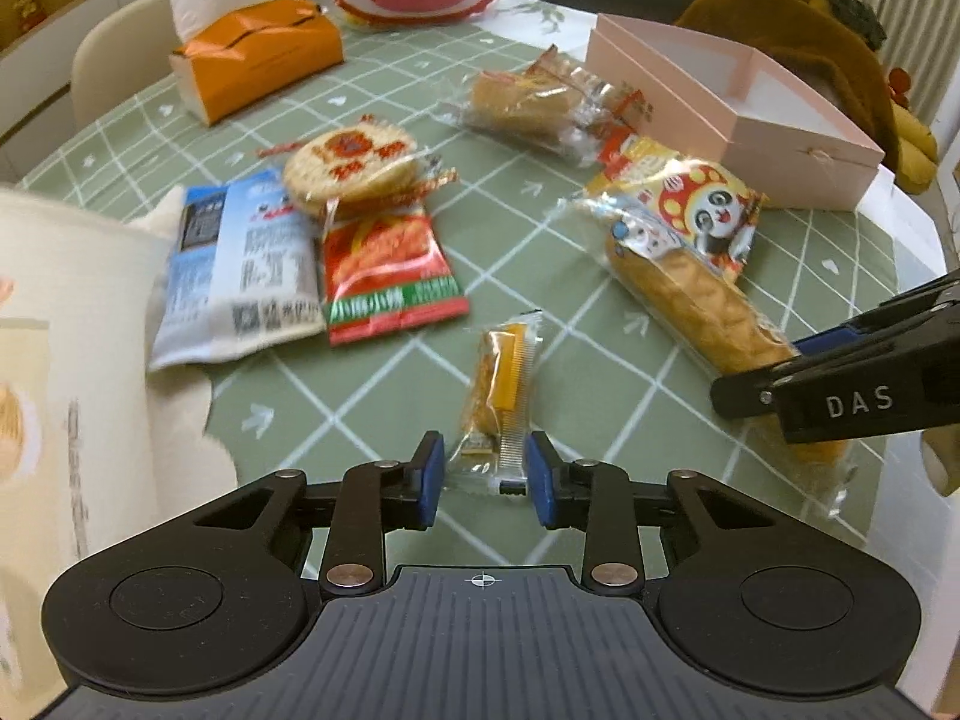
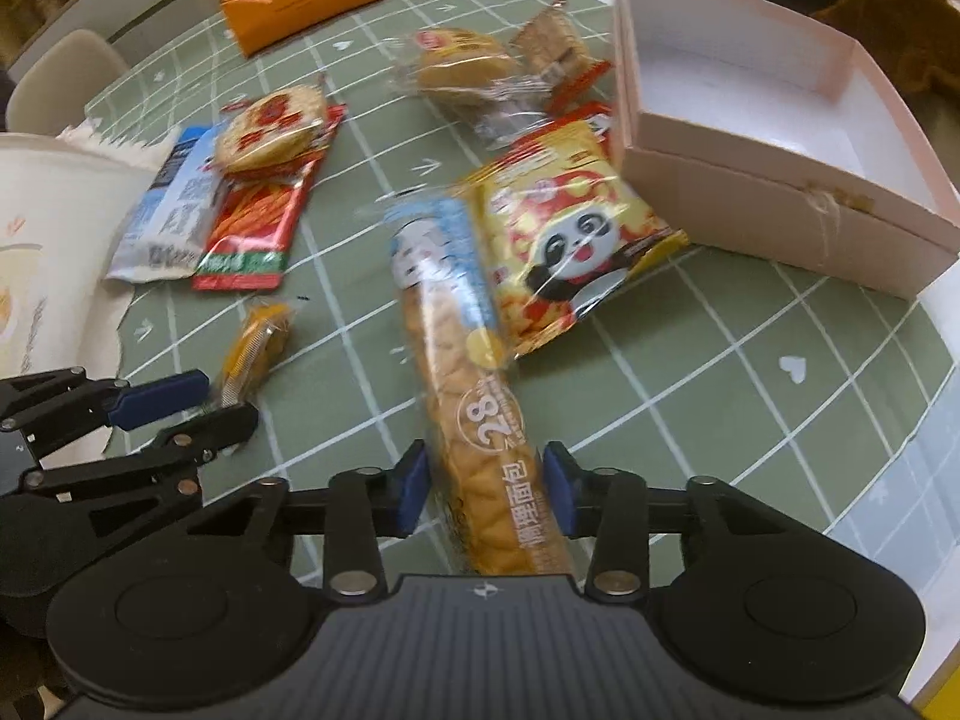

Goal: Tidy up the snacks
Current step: 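Grasp the long bread stick bag with the right tool while the left tool grasps the small orange wafer packet, then carry both snacks to the pink box and release them inside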

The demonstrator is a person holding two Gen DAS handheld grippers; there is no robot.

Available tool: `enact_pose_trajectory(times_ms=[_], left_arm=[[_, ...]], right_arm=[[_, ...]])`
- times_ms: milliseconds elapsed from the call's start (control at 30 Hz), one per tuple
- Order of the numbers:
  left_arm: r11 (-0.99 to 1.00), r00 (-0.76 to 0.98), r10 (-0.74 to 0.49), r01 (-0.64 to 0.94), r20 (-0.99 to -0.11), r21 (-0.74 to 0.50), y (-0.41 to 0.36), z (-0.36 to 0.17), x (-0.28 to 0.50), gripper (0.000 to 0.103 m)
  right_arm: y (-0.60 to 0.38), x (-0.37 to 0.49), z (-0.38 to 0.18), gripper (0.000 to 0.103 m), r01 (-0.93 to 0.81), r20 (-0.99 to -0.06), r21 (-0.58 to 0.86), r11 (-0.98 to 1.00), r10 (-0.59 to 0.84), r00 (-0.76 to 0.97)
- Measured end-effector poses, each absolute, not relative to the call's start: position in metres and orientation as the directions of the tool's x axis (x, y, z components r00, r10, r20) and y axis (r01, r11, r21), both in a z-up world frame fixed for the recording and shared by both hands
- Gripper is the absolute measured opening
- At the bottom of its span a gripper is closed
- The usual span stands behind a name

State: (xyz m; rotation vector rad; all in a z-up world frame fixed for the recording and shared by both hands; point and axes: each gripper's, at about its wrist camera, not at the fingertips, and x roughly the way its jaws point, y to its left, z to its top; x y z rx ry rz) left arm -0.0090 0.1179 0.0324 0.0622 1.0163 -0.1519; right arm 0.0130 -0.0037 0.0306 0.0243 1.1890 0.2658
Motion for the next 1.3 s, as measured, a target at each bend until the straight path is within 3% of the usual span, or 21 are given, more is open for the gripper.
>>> enact_pose_trajectory(times_ms=[400,667,833,1033,1300], left_arm=[[0.977,0.494,-0.209,0.146,-0.844,-0.156,0.113,0.034,-0.027,0.035],[0.977,0.484,-0.200,0.161,-0.852,-0.138,0.102,0.034,-0.021,0.035],[0.976,0.509,-0.211,0.150,-0.835,-0.155,0.107,0.038,-0.015,0.035],[0.982,0.493,-0.163,0.163,-0.855,-0.093,0.097,0.033,0.000,0.036],[0.974,0.491,-0.187,0.203,-0.851,-0.097,0.086,0.032,0.015,0.036]], right_arm=[[-0.031,-0.027,0.030,0.034,-0.160,-0.898,0.241,0.957,0.283,0.338],[-0.032,-0.029,0.029,0.036,-0.170,-0.892,0.236,0.957,0.283,0.353],[-0.027,-0.015,0.027,0.042,-0.180,-0.882,0.218,0.959,0.273,0.385],[-0.023,-0.006,0.026,0.042,-0.195,-0.873,0.202,0.960,0.267,0.407],[-0.051,-0.025,0.026,0.037,-0.159,-0.890,0.201,0.967,0.248,0.382]])
